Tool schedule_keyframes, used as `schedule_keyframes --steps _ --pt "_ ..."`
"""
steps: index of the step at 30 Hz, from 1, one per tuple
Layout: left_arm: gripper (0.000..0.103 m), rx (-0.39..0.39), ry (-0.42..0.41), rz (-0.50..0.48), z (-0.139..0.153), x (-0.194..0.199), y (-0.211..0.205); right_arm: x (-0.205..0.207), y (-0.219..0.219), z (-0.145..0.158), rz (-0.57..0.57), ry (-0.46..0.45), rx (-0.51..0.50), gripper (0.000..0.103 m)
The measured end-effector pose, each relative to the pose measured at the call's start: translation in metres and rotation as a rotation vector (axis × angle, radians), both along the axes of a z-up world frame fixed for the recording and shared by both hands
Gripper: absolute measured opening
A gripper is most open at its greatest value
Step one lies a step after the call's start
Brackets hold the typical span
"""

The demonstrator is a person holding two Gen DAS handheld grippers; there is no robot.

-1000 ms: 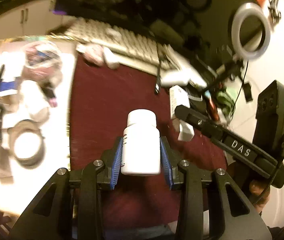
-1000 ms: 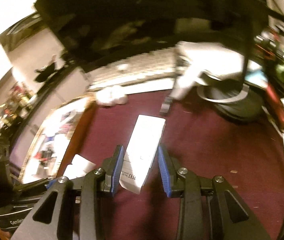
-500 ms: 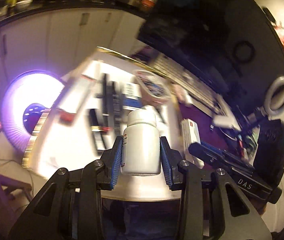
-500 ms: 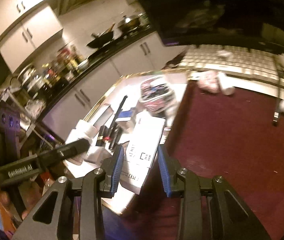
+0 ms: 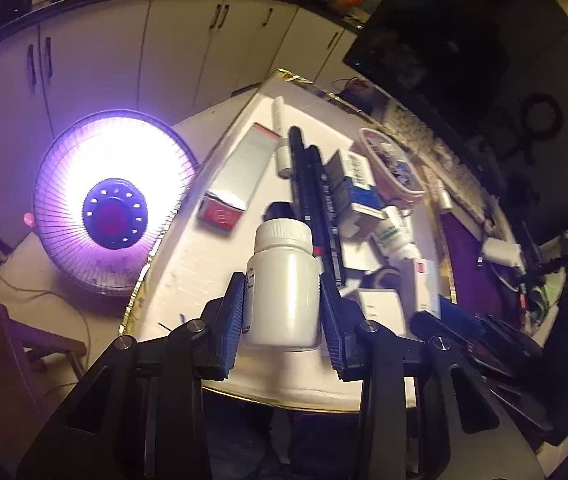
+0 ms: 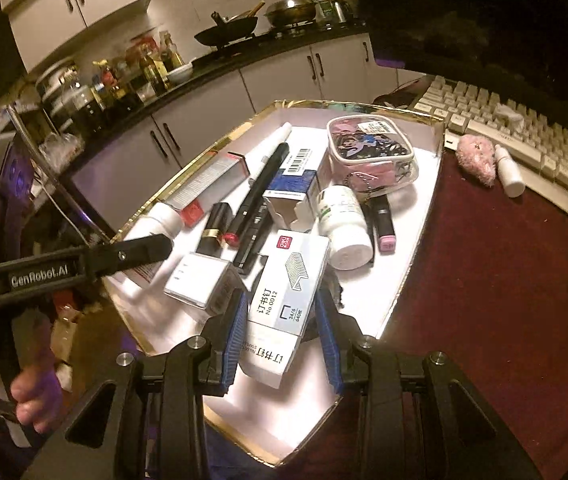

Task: Organize objects
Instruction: 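Carry the white box and pill bottle into the tray and open both tools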

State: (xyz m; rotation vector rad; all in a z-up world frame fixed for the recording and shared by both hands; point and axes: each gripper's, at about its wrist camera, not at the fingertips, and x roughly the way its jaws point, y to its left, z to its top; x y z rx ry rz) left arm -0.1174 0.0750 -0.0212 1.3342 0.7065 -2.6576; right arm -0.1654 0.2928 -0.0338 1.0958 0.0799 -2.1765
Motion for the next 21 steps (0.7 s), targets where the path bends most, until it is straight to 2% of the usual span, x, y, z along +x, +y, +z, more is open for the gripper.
schedule_keyframes --steps 11,21 --pt "0.036 -0.117 -0.074 0.032 -0.005 -0.012 0.003 0.002 -0.007 0.000 -0.004 0.024 0.050 0.035" --pt "0.036 -0.194 -0.108 0.000 -0.010 -0.012 0.009 0.003 -0.006 0.002 -0.007 0.018 0.039 0.036"
